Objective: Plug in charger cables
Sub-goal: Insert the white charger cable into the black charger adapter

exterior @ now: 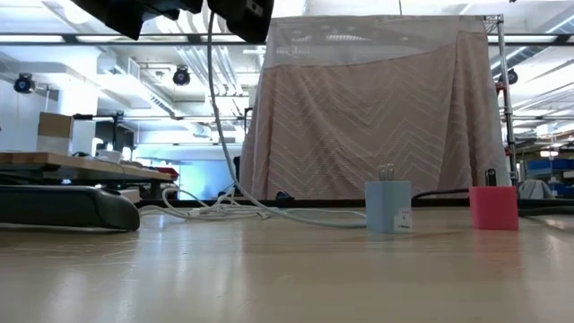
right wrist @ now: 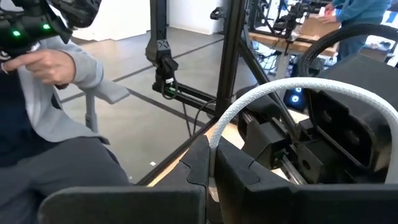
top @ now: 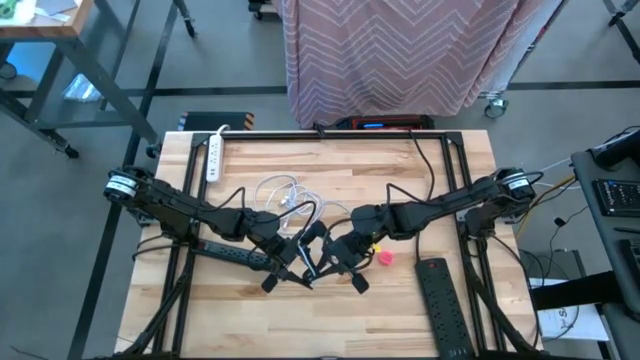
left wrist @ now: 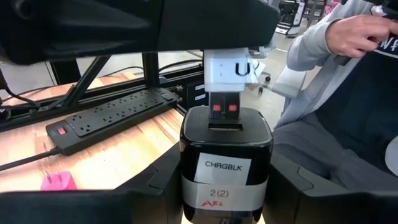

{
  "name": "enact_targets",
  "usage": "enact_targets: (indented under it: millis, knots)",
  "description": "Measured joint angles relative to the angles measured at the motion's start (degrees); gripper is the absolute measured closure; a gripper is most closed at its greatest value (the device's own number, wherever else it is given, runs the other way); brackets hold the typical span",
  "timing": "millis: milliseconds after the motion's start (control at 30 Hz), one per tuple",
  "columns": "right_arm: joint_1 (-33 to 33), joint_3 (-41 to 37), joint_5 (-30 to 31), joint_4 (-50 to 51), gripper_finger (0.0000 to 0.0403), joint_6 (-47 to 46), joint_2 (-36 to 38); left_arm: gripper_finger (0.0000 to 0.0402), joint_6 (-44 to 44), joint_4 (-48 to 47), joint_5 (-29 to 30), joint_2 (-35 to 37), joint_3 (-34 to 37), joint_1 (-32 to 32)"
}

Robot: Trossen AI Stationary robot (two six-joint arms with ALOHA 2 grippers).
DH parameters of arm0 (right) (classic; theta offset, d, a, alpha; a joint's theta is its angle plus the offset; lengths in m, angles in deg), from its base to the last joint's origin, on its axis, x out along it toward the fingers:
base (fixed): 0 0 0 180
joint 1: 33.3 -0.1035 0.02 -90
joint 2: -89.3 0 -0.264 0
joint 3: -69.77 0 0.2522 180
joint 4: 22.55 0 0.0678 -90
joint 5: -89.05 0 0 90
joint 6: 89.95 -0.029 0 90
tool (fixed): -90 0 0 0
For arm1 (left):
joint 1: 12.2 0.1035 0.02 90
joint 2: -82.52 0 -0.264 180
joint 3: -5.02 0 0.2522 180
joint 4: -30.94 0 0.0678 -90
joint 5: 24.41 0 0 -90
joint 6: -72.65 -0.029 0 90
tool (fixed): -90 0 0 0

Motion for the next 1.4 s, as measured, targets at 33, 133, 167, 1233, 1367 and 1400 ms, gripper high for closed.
enact_targets:
  millis: [33, 133, 167, 1233, 1367, 1400]
  knots:
    - [0.01, 0.0, -0.04, 0.01, 0.0403, -0.06, 0.0, 0.0264, 0.0, -0.1, 0.0, 0.04, 0.0, 0.0]
    - [-0.01, 0.07, -0.19, 0.07, 0.0403, -0.4, 0.0, 0.0262, 0.0, -0.1, -0.02, 0.06, 0.0, 0.0]
    - [-0.01, 0.07, -0.24, 0.07, 0.0403, -0.73, 0.0, 0.0264, 0.0, -0.1, -0.02, 0.06, 0.0, 0.0]
    - [-0.45, -0.22, 2.7, 2.1, 0.0403, 7.29, 0.24, 0.0263, -0.17, -1.49, 1.05, 0.08, 0.02, 0.22]
    - [-0.68, -0.24, 3.25, 2.1, 0.0403, 7.54, 0.24, 0.0261, -0.98, -1.52, 1.03, 0.08, 0.04, 0.22]
    - [-0.74, -0.24, 3.74, 2.1, 0.0403, 7.6, 0.24, 0.0264, -0.98, -1.52, 1.03, 0.08, 0.04, 0.22]
